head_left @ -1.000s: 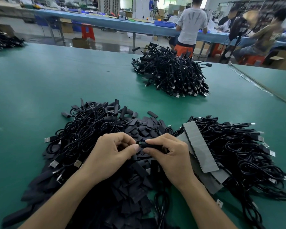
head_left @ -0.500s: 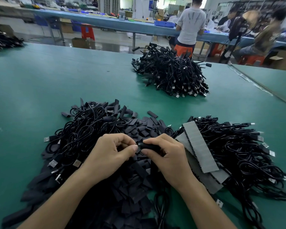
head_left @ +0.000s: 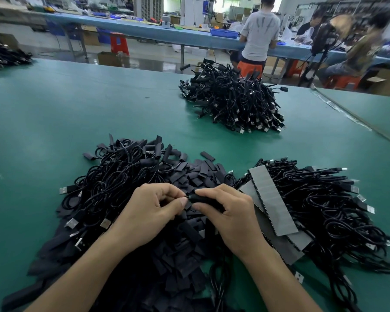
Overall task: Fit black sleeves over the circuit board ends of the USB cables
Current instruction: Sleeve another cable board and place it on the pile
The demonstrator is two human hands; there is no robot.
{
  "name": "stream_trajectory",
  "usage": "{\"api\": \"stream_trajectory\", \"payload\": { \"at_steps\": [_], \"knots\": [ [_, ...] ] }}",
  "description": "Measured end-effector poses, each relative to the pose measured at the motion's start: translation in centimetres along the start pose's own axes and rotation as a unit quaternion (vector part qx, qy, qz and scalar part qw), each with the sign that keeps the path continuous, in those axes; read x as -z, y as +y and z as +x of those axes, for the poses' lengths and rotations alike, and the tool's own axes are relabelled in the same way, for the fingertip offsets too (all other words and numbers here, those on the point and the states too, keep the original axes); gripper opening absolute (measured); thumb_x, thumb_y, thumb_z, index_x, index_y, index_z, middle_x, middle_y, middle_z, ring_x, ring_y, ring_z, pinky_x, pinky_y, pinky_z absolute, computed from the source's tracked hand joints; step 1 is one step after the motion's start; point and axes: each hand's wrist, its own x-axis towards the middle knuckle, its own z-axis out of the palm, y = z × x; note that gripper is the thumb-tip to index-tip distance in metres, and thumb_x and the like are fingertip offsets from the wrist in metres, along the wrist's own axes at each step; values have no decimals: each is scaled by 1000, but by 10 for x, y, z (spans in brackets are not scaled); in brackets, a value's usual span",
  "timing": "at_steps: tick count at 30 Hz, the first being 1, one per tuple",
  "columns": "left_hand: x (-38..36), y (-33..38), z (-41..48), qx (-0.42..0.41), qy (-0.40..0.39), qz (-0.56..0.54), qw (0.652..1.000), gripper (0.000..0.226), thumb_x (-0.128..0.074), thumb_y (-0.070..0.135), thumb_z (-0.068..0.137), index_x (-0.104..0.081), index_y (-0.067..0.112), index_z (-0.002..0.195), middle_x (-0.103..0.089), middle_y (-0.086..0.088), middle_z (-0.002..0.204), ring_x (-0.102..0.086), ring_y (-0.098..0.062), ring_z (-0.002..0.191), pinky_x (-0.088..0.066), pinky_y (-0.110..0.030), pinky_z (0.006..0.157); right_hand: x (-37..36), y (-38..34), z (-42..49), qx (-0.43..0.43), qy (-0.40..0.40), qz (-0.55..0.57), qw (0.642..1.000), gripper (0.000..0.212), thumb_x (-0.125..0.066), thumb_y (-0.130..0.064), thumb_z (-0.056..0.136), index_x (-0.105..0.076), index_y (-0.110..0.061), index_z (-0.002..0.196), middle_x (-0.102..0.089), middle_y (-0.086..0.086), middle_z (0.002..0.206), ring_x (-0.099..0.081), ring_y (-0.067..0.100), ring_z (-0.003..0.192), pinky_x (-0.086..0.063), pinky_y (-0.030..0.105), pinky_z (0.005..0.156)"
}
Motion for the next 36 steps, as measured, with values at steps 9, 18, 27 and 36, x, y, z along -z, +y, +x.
{"api": "stream_trajectory", "payload": {
  "at_steps": [9, 18, 27, 36],
  "knots": [
    [0, 1, -2, -17, -10, 39, 999, 14, -71, 21, 90, -73, 30, 79, -72, 11, 69, -65, -5, 59, -51, -17, 58, -1, -3, 0, 8, -41, -50, 998, 25, -73, -26, 86, -76, -11, 105, -71, -2, 91, -66, 8, 83, -50, 18, 78],
    [0, 1, 0, -22, -6, 54, 998, 15, -70, 22, 91, -73, 30, 79, -71, 14, 68, -65, -6, 60, -52, -20, 58, 2, -4, 0, 7, -55, -73, 996, 30, -76, -28, 85, -74, -13, 111, -68, -1, 93, -64, 12, 84, -51, 22, 78],
    [-1, 1, 0, -28, -7, 62, 998, 16, -70, 22, 91, -73, 31, 78, -71, 15, 68, -65, -17, 59, -56, -34, 58, 1, -5, 0, 8, -42, -62, 997, 20, -76, -23, 84, -77, -11, 101, -72, -1, 88, -66, 8, 80, -50, 16, 75],
    [1, -1, 2, -23, -9, 15, 1000, 13, -72, 19, 90, -73, 28, 81, -73, 8, 70, -67, -9, 64, -56, -25, 64, -2, -4, 0, -31, 1, 14, 999, 30, -80, -32, 78, -77, -17, 104, -71, -11, 90, -65, -3, 85, -47, 10, 76]
  ]
}}
